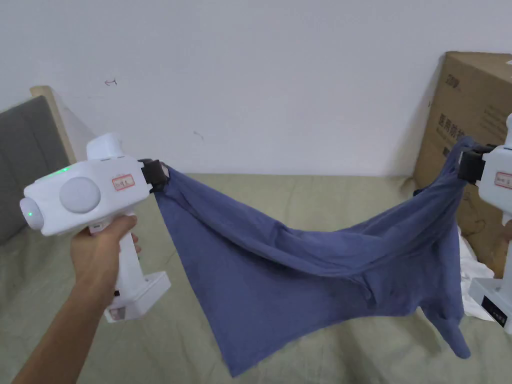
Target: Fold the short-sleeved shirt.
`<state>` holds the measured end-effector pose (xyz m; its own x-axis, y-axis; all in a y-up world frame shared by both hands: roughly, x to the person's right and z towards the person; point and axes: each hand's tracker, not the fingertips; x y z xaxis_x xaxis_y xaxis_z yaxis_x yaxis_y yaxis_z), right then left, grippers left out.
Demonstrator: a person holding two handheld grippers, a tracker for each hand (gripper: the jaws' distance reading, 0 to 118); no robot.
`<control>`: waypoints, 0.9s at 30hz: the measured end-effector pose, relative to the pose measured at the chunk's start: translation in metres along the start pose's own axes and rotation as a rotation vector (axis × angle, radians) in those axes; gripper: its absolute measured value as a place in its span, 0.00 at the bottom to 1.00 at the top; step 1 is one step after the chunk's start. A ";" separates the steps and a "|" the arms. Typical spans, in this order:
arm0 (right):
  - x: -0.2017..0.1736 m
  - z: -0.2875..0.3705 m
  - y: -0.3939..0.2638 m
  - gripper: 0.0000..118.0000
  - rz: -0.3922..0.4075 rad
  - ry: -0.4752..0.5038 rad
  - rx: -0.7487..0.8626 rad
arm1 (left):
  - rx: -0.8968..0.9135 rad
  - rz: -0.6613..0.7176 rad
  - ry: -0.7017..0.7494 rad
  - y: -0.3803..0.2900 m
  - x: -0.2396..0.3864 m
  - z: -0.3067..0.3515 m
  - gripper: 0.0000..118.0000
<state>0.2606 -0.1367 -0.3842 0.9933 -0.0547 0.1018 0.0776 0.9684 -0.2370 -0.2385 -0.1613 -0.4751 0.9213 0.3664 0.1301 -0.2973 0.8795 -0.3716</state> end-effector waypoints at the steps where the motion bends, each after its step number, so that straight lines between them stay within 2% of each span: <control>1: -0.005 -0.002 0.008 0.05 0.013 -0.009 0.016 | 0.013 -0.019 0.006 0.012 0.003 -0.002 0.06; 3: -0.008 -0.009 0.019 0.05 0.031 -0.023 0.035 | 0.030 -0.039 0.022 0.034 0.007 -0.009 0.06; 8: -0.016 -0.028 0.032 0.05 0.013 -0.026 0.052 | 0.058 -0.081 0.060 0.070 0.004 -0.030 0.06; 13: -0.022 -0.056 0.012 0.05 -0.013 -0.029 0.037 | 0.038 -0.122 0.110 0.066 -0.017 -0.055 0.06; 18: -0.024 -0.082 -0.035 0.05 -0.033 -0.049 -0.025 | -0.025 -0.097 0.148 0.021 -0.048 -0.072 0.06; 25: -0.020 -0.103 -0.127 0.05 -0.061 -0.086 -0.185 | -0.153 -0.023 0.192 -0.077 -0.095 -0.079 0.06; 27: -0.016 -0.100 -0.156 0.05 -0.091 -0.079 -0.222 | -0.185 0.001 0.196 -0.107 -0.106 -0.071 0.06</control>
<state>0.2411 -0.3108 -0.4456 0.9723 -0.1111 0.2058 0.1916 0.8828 -0.4288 -0.2865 -0.3160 -0.5148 0.9573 0.2859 -0.0440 -0.2642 0.8021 -0.5356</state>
